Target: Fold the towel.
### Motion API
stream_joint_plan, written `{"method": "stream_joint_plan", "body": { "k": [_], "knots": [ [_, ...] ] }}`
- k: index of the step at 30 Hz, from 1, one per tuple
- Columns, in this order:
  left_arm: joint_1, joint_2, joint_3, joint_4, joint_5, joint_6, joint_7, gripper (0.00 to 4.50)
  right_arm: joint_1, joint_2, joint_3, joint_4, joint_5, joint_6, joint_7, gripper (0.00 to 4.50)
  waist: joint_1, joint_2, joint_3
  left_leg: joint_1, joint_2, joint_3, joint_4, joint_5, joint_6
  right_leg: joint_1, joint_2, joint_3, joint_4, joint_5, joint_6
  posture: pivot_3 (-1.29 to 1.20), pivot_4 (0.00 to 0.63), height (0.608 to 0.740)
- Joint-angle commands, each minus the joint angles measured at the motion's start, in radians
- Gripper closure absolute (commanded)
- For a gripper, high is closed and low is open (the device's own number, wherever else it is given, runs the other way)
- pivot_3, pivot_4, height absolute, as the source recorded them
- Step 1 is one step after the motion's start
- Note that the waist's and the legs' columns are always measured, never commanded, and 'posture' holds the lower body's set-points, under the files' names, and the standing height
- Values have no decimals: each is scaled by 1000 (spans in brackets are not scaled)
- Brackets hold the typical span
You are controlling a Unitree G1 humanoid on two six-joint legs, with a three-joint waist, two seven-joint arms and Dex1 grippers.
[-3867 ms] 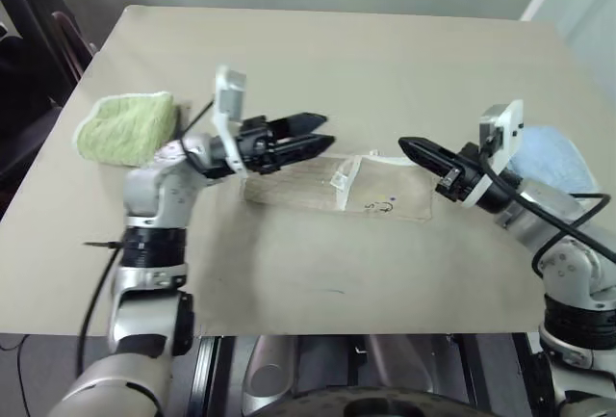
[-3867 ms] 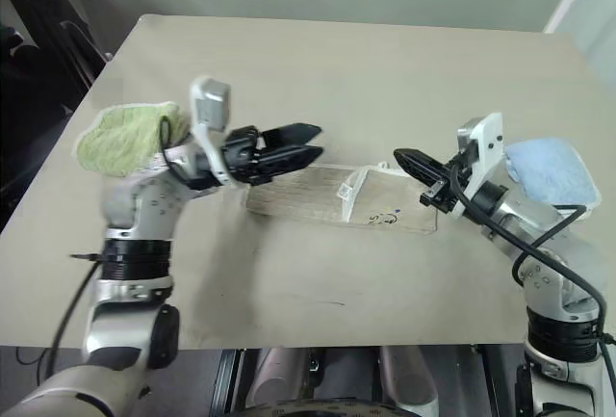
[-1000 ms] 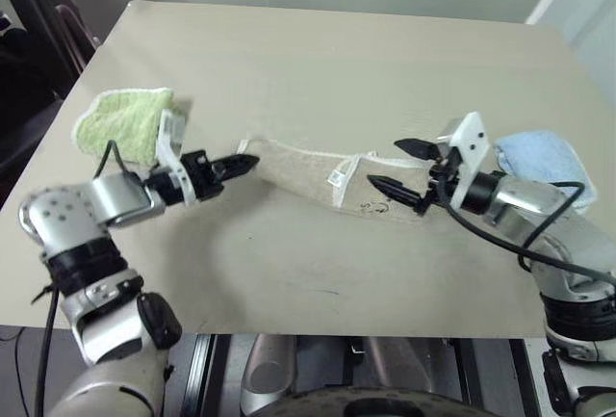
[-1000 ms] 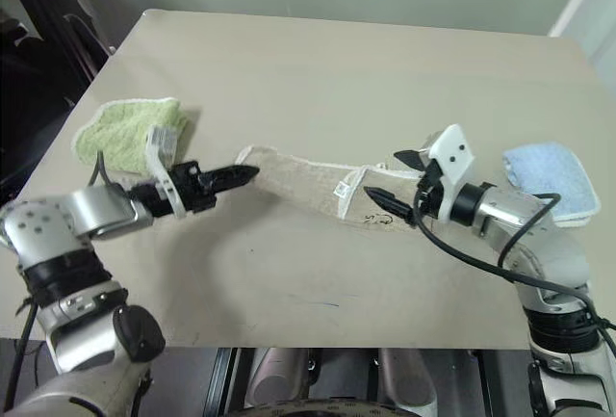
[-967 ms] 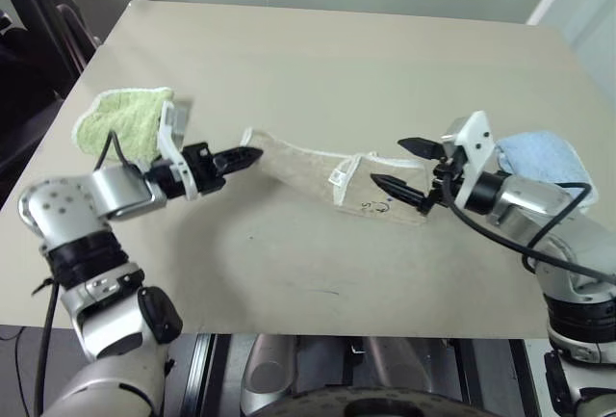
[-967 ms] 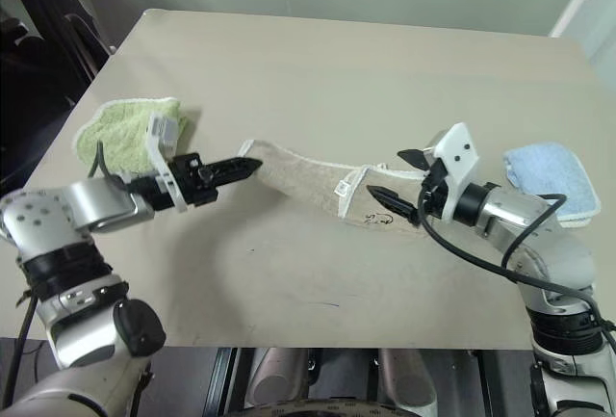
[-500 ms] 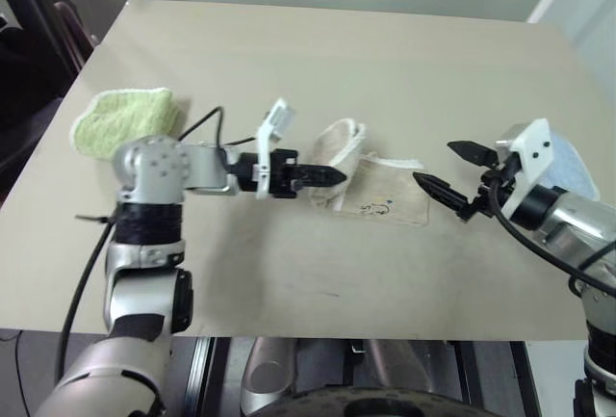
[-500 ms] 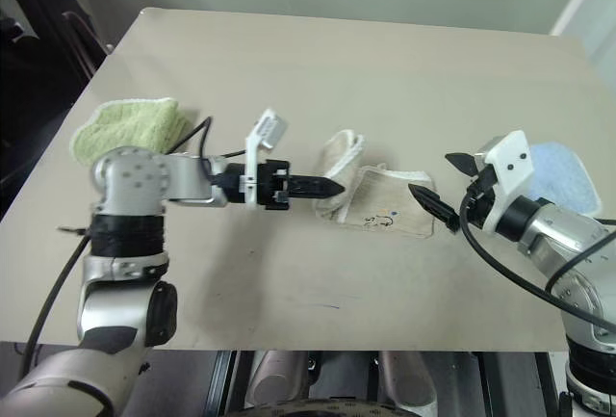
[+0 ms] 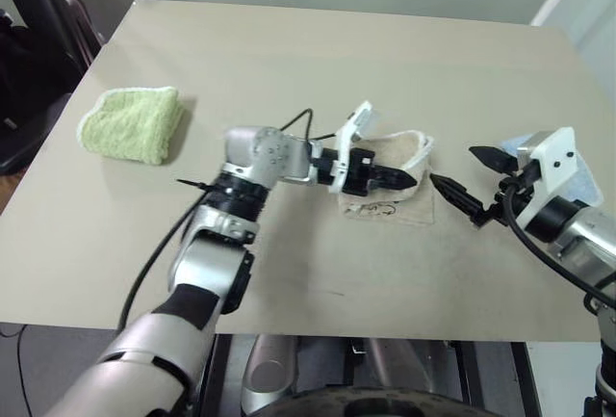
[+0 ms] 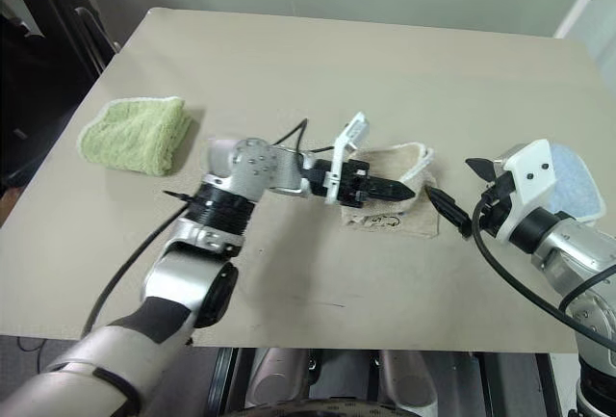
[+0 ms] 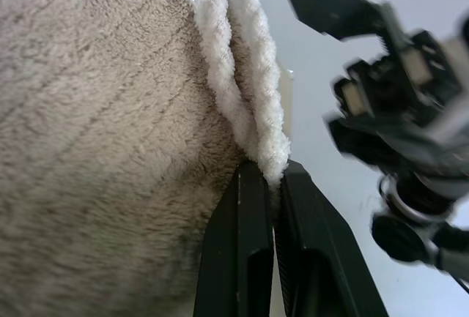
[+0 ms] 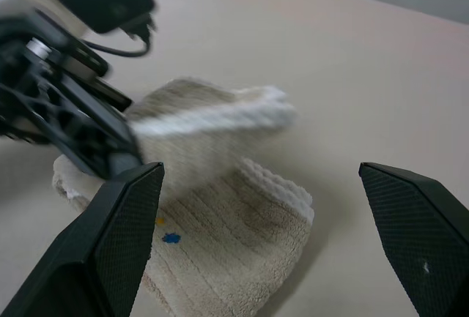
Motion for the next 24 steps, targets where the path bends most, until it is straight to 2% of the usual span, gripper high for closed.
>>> {"method": "stream_joint_plan", "body": {
  "k": [1, 7, 11, 21, 24],
  "knots": [
    [-22, -40, -22, 39, 47, -43, -47, 4468, -5, -5, -27, -43, 7, -13, -22, 0, 0, 0, 0, 0, -1, 0, 0, 0, 1, 0, 0, 0, 0, 0, 1, 0, 150, 697],
    [-4, -76, -79, 110, 168, -152, -99, 4468, 0, -11, -29, -46, 1, -16, -31, 0, 0, 0, 0, 0, -4, -1, 0, 0, 4, 1, -1, 2, 0, 0, 6, 0, 150, 697],
    [0, -68, -87, 116, 207, -170, -139, 3440, 7, -11, -29, -48, 1, -17, -33, 0, 1, 0, 0, -1, -7, -1, 0, 1, 6, 1, -4, 3, 0, -1, 8, 0, 150, 697],
    [17, -70, -27, 49, 209, -190, -172, 25, -14, -9, -8, -24, -1, -38, -23, 0, 1, 0, 0, -2, -12, -1, 1, 1, 10, 2, -8, 3, -1, -1, 12, 0, 150, 697],
    [33, -62, 52, -67, 144, -199, -188, 25, -24, -7, -19, -15, 12, -41, -19, 0, 0, 0, 0, -1, -13, 0, 1, 2, 11, 3, -9, 3, -1, 0, 13, 0, 150, 697]
  ]
}}
